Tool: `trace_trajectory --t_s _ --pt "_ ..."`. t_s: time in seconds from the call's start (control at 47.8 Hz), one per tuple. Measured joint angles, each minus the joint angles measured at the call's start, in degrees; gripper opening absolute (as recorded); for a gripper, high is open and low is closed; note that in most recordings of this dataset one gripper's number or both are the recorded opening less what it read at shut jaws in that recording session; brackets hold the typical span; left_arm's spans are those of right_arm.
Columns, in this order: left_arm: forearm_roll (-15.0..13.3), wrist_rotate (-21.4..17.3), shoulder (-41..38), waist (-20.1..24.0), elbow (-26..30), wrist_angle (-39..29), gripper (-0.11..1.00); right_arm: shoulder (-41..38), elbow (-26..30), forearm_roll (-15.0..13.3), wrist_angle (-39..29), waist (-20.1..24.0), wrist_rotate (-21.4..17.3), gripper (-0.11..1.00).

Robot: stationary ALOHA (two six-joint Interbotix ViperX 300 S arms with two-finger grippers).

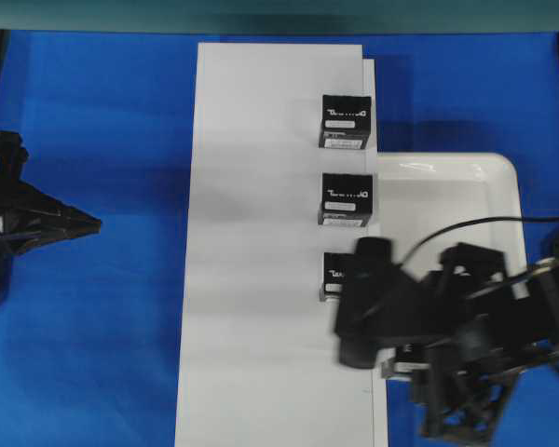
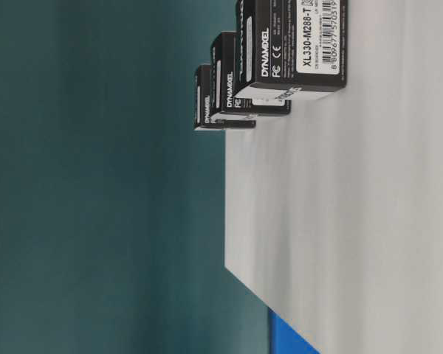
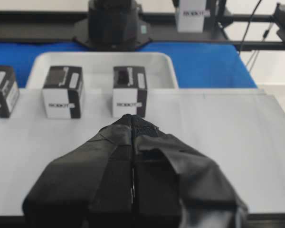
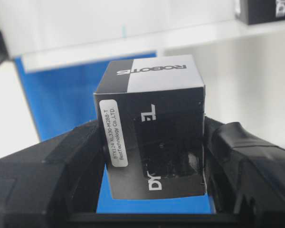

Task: Place the box from the white plastic tray onto the white base.
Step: 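Carry the box left onto the base below the third box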

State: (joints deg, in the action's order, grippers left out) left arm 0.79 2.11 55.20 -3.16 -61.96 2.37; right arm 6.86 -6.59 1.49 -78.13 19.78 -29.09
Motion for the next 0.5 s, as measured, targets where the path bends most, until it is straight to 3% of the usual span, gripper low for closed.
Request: trace_trajectory --t_s 0.251,0.502 --pt "0.0 0.09 0.18 0.09 0.0 -1.41 -0.07 -8.09 3.69 -0.26 0.26 -0.18 0.44 0.59" --pt "0.0 0.09 0.79 0.09 0.09 -1.85 -0.07 -11.78 3.87 -0.35 5.8 -0.44 0.44 0.59"
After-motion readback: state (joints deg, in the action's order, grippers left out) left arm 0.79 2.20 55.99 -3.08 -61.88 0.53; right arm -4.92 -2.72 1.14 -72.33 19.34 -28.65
